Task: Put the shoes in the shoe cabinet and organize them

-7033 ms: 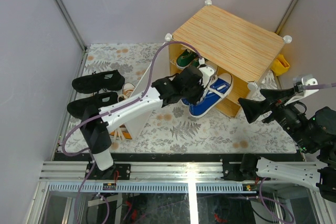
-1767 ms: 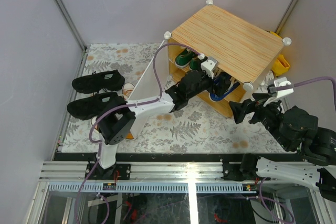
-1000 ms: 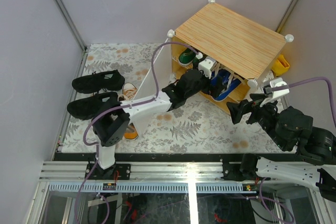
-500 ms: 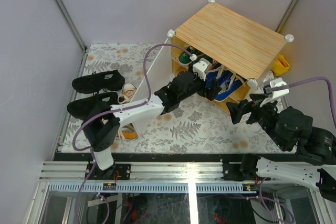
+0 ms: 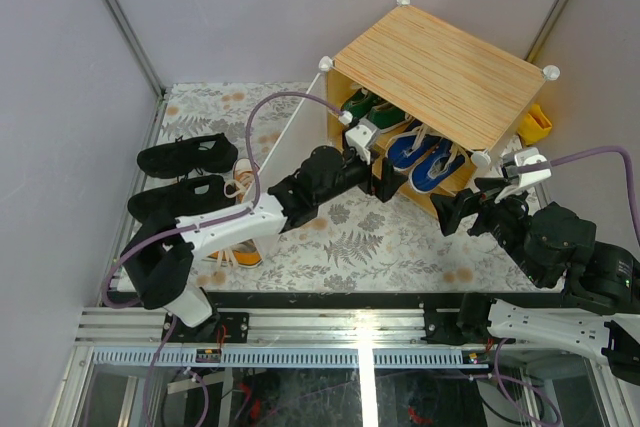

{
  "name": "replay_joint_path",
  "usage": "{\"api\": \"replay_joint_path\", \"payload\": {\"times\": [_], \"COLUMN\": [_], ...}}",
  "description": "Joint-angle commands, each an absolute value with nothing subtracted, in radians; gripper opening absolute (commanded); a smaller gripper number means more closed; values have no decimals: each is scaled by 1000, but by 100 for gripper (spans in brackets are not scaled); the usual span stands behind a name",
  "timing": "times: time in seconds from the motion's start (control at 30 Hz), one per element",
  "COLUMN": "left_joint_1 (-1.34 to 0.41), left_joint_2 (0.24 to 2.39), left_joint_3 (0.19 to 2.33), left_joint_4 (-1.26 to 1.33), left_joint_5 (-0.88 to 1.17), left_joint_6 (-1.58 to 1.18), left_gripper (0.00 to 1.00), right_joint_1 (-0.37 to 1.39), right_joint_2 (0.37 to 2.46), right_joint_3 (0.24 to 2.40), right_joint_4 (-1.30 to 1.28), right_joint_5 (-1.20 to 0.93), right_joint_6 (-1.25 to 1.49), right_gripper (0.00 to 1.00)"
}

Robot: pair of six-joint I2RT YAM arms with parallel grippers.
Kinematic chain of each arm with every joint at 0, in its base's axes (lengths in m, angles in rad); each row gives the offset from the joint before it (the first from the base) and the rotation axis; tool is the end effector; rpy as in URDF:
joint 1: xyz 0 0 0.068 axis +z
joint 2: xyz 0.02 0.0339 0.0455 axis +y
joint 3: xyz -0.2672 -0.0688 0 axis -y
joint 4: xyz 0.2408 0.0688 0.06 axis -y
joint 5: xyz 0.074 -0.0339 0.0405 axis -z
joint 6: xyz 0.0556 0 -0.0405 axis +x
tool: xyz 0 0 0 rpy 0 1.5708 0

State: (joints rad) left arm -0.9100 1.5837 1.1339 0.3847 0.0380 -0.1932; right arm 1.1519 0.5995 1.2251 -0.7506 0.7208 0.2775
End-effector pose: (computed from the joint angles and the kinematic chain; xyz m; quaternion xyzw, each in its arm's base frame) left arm 0.2412 -0.3137 0.3216 0.2681 0.6787 -0.3700 0.5749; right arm 0.0638 0.0530 0.4395 -0.0858 0.7345 0.2060 0.6409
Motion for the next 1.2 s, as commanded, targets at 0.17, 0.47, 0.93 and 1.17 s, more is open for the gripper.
{"api": "replay_joint_path", "payload": {"times": [0.17,0.47,0.93,1.17], "left_joint_1": [-952,-1040,-1075,-1078], "left_joint_2": [1591,1677,1915,1934], "left_joint_3": [1047,1137,1318,1343], "left_joint_4": [501,550,627,602], "left_joint_5": [62,32,-157,-171], "left_joint_6": [-204,-70,34,62], "left_gripper": [85,73,58,15], "right_joint_1": [1154,1154,1154,1155], "right_joint_2": [617,600,581,564], "right_joint_3": [1226,1228,1255,1246], "right_joint_4": [-703,-703,-729,-735], "right_joint_5": [725,729,746,754], "right_joint_6": [281,280,264,272], "right_gripper": [99,99,99,99]}}
